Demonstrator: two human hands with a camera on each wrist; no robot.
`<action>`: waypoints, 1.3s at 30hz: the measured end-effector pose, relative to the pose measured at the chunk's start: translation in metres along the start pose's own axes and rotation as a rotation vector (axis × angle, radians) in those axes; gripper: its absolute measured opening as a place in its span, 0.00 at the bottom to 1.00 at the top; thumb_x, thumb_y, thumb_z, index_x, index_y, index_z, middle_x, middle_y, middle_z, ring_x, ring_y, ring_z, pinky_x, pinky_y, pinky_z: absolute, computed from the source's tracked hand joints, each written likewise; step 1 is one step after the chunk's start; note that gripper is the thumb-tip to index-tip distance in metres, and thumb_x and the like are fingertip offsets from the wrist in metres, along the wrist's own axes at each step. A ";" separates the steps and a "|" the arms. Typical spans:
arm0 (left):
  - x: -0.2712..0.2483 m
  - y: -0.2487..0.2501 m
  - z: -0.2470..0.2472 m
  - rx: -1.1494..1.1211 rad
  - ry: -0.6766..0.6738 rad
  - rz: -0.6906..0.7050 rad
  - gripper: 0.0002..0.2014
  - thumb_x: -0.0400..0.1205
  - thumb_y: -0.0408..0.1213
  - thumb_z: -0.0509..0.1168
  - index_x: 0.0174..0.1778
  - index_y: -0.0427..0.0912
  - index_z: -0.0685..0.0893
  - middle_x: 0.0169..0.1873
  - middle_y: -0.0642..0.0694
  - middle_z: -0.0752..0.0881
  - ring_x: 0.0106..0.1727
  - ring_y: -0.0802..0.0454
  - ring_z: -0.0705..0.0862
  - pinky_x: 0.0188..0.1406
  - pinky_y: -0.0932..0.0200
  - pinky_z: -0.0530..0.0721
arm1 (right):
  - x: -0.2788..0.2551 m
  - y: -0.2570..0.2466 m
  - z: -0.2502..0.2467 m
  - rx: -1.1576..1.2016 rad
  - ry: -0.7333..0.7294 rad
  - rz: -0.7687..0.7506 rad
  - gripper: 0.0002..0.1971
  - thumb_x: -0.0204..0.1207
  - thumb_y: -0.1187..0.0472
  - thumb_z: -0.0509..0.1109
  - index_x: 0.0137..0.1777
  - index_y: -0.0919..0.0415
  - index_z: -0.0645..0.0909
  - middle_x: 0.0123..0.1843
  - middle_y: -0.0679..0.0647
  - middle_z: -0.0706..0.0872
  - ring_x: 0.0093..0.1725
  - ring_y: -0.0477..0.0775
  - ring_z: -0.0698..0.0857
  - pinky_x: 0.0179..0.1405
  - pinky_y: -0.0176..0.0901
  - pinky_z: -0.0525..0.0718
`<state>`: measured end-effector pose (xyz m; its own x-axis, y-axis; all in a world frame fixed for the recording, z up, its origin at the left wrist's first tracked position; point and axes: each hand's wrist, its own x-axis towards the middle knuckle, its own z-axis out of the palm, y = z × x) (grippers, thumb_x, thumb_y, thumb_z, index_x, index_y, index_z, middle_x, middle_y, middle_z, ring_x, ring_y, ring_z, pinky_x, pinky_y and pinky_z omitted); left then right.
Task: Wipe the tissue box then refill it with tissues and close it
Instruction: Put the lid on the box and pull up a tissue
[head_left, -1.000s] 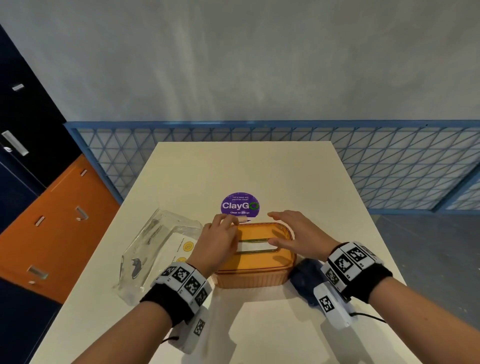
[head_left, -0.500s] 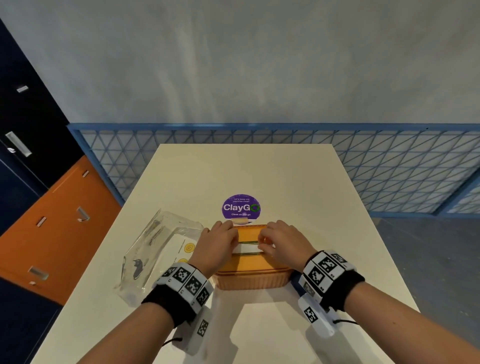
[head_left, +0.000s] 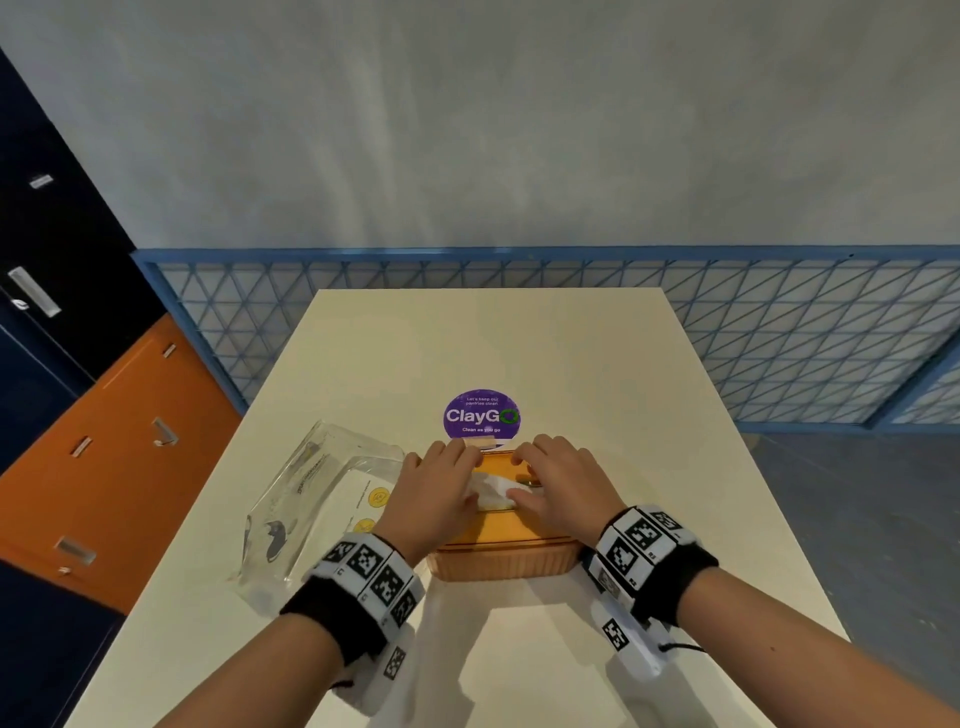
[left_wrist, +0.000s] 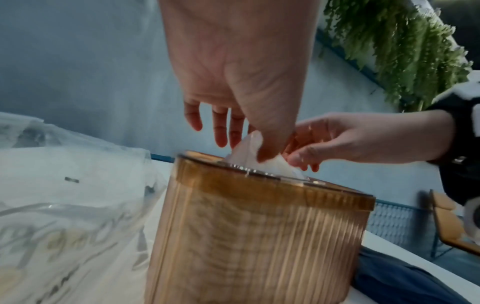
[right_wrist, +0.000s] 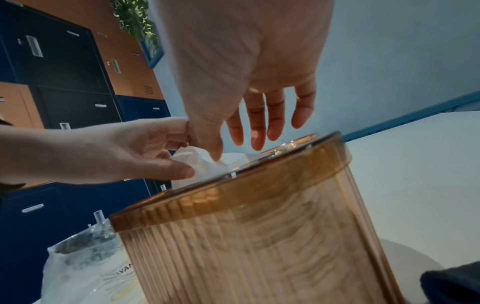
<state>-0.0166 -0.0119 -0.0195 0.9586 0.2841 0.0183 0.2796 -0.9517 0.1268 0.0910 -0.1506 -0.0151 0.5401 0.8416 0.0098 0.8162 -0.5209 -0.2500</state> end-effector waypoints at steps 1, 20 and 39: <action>0.000 0.000 0.001 0.017 0.026 -0.026 0.15 0.84 0.43 0.56 0.67 0.48 0.72 0.65 0.50 0.76 0.66 0.49 0.73 0.64 0.51 0.72 | 0.001 -0.002 0.001 -0.004 0.009 -0.001 0.23 0.76 0.44 0.64 0.69 0.53 0.72 0.65 0.51 0.78 0.64 0.54 0.76 0.59 0.49 0.75; -0.021 -0.007 -0.001 -0.254 0.240 -0.324 0.09 0.85 0.39 0.55 0.54 0.45 0.80 0.52 0.50 0.83 0.56 0.48 0.81 0.52 0.54 0.72 | -0.001 -0.011 -0.005 -0.124 0.044 0.100 0.10 0.79 0.62 0.58 0.57 0.59 0.76 0.57 0.55 0.82 0.58 0.59 0.79 0.55 0.53 0.72; -0.029 -0.010 0.010 -0.639 0.283 -0.459 0.06 0.84 0.34 0.59 0.42 0.45 0.79 0.39 0.49 0.84 0.43 0.48 0.82 0.42 0.53 0.80 | -0.014 0.024 -0.021 0.046 0.067 0.273 0.09 0.79 0.57 0.59 0.54 0.57 0.78 0.53 0.52 0.84 0.56 0.57 0.81 0.56 0.53 0.73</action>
<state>-0.0466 -0.0118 -0.0311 0.6838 0.7268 0.0653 0.4731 -0.5097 0.7186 0.1079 -0.1777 -0.0009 0.7525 0.6586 -0.0005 0.6289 -0.7189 -0.2962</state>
